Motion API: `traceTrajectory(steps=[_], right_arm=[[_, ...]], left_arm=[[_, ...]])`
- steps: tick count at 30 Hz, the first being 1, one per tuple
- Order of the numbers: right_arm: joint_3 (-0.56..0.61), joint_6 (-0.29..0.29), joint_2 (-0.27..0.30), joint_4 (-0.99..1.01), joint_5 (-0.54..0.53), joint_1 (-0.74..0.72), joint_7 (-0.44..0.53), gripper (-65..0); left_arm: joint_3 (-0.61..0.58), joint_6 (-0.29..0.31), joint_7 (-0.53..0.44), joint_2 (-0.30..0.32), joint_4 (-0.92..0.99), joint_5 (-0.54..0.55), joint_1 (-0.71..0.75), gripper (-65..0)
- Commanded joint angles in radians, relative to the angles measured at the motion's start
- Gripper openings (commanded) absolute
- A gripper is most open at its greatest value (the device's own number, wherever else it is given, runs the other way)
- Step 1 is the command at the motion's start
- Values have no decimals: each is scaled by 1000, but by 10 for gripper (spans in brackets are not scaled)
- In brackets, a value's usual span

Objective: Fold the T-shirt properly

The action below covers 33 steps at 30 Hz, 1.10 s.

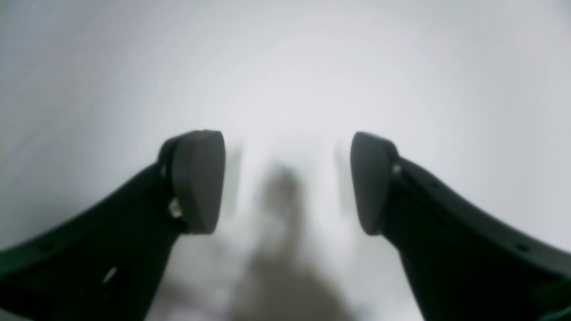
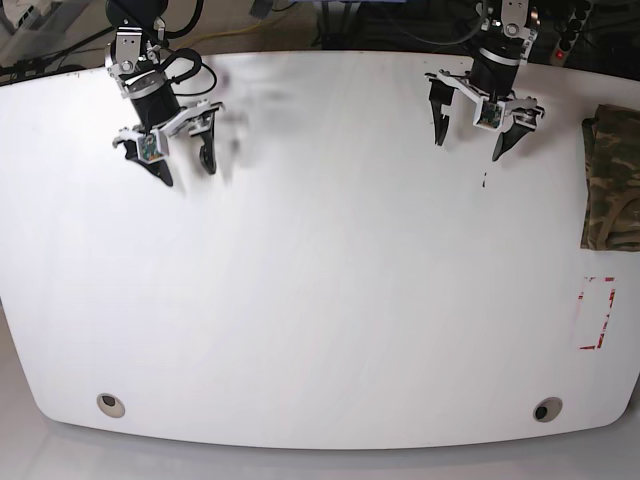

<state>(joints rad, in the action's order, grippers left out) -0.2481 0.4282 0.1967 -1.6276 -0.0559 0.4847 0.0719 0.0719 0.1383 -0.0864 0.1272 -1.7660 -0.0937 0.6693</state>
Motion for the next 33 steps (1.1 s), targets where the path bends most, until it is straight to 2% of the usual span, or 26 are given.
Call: traceTrajectory(steps=[1, 3, 6, 14, 20, 22, 28, 33], right_arm=[[-4, 1, 7, -50, -11, 53, 21, -235], [-4, 1, 5, -72, -11, 119, 22, -235], [-20, 1, -18, -99, -57, 214, 26, -235], [-58, 7, -26, -133, -215, 474, 29, -235], [-52, 8, -27, -121, -238, 647, 29, -235], [-30, 8, -27, -95, -235, 691, 29, -235], [8, 8, -16, 94, -230, 664, 26, -235], [118, 1, 51, 378, -230, 500, 27, -235]], left_arm=[[-1, -4, 47, 1, -71, 4, 37, -144], [-1, -4, 135, 1, -114, 10, 83, -144], [-1, -4, 201, -1, -166, 12, 149, -144], [-2, -4, 201, -1, -209, 13, 349, -144], [-1, -4, 201, -1, -202, 13, 461, -144], [-1, -4, 202, -24, -180, 13, 501, -144], [-4, -4, 199, -56, 4, 13, 510, -144], [-24, -6, 199, -77, 232, 12, 384, -144]])
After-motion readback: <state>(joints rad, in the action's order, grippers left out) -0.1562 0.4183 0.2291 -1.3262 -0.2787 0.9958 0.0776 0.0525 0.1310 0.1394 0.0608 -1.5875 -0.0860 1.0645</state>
